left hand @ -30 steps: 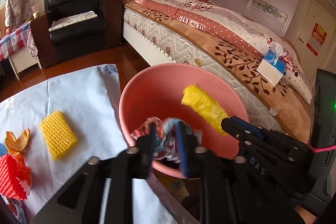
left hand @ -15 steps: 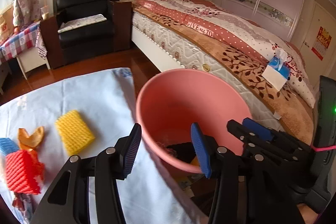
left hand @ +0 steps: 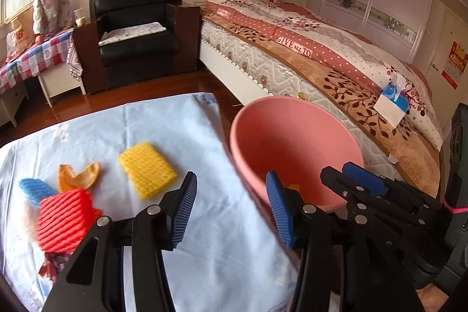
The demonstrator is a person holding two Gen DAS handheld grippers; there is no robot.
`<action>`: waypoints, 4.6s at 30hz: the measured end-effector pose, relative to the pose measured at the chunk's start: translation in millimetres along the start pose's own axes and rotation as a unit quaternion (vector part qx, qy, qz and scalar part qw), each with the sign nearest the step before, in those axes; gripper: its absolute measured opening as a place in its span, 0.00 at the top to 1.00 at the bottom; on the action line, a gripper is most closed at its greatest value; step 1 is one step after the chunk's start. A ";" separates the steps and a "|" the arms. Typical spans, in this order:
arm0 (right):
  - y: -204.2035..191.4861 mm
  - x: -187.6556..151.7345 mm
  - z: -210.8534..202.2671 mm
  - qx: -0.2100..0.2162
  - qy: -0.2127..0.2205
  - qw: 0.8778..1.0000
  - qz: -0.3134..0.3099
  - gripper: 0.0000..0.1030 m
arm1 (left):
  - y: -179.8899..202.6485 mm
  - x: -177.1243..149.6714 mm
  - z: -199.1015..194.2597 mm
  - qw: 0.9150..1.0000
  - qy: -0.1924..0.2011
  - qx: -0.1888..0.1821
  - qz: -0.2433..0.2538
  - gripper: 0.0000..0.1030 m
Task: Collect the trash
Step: 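Return both tools over the table toward the red foam net, then grasp the red foam net with the right gripper while the left gripper grasps the white plastic bag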
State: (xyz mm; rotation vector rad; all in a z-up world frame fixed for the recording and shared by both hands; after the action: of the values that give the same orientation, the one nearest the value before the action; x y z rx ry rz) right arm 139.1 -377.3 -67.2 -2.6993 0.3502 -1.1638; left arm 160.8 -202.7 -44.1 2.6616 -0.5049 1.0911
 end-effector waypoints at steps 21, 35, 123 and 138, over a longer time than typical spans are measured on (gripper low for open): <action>-115.8 -32.3 -2.5 0.093 -0.026 0.991 -0.088 0.57 | -112.8 -48.2 -69.7 0.994 0.003 0.091 -0.062 0.53; -164.1 -50.3 0.3 0.123 -0.045 0.983 -0.129 0.57 | -176.7 -77.6 -98.7 0.984 -0.004 0.137 -0.110 0.53; -122.2 -16.5 -9.5 0.127 -0.011 0.991 -0.040 0.87 | -160.4 -63.7 -88.3 0.997 0.023 0.030 -0.063 0.83; -41.0 7.2 -18.6 0.050 0.025 0.998 0.010 0.87 | -66.9 -16.7 -43.3 0.999 0.014 -0.033 -0.005 0.83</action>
State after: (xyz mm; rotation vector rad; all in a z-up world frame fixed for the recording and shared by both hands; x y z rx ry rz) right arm 136.2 -341.5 -39.1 -2.5790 0.3160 -1.2115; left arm 148.5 -123.5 -30.5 2.5867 -0.5135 1.0876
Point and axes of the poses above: each gripper's, at about its wrist camera, not at the fingertips, and z roughly the way its jaws point, y to its right, x to its top, the point moved 1 cm from there along z, roughly the way its jaws point, and after that the axes turned 5 degrees about z, right-handed, at the moved point
